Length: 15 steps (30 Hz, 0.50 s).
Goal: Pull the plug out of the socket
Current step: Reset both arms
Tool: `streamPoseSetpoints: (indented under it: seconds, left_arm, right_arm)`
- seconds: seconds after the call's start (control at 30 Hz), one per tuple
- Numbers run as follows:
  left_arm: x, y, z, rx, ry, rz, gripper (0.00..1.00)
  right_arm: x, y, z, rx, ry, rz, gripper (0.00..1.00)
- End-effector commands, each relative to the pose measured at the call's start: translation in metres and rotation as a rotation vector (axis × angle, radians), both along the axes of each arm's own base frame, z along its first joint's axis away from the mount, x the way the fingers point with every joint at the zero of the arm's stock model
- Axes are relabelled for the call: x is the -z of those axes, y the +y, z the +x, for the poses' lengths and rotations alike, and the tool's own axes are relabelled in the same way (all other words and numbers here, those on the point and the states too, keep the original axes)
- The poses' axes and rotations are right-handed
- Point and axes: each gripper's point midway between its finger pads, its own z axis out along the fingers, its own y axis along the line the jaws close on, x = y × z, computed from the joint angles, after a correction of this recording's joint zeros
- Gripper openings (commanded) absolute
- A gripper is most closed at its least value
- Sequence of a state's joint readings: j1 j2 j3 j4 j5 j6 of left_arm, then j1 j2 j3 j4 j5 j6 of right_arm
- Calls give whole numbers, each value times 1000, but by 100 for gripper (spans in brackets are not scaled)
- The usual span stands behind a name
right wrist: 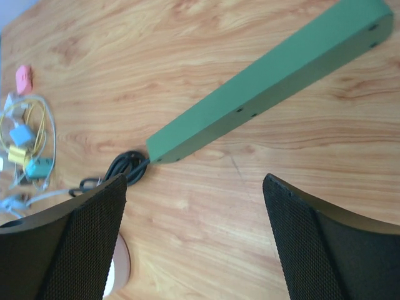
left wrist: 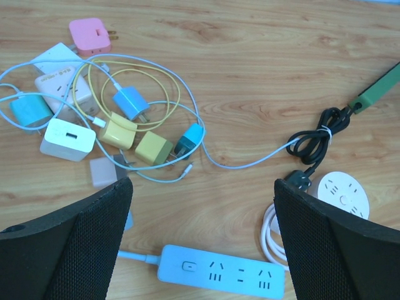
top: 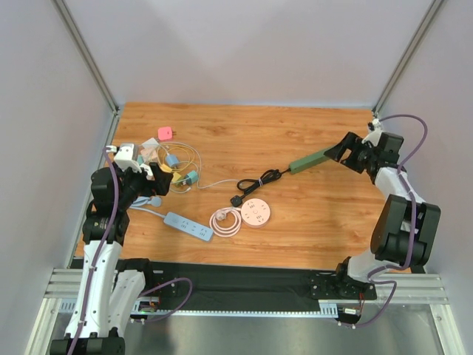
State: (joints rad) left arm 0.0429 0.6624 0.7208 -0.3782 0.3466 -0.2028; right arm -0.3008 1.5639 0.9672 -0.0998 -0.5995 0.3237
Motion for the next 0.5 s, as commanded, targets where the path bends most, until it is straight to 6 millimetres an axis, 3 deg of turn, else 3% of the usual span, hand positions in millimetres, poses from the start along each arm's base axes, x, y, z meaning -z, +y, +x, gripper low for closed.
streamPoseSetpoints:
  seconds: [0.0,0.1,0.27,0.37,0.47]
  left_arm:
    - [-2,-2,-2,18,-19,7,100]
    - [-2,-2,-2,23,-18,6,100]
    - [-1,-3,-1,26,-18,6,100]
    - [-3,-4,-2,37,-26,6,100]
    - [-1,-3,-2,33,-23,7,100]
  right_arm:
    - [-18,20,-23,-199,-75,-55,90]
    - [-30,35,-40,-322,-124,-56,91]
    - [-49,41,-64,-404,-173,-143,92]
    - [-65,38,-77,-405,-197,-221,98]
    - [-79,24,-84,-326,-214,-341,100]
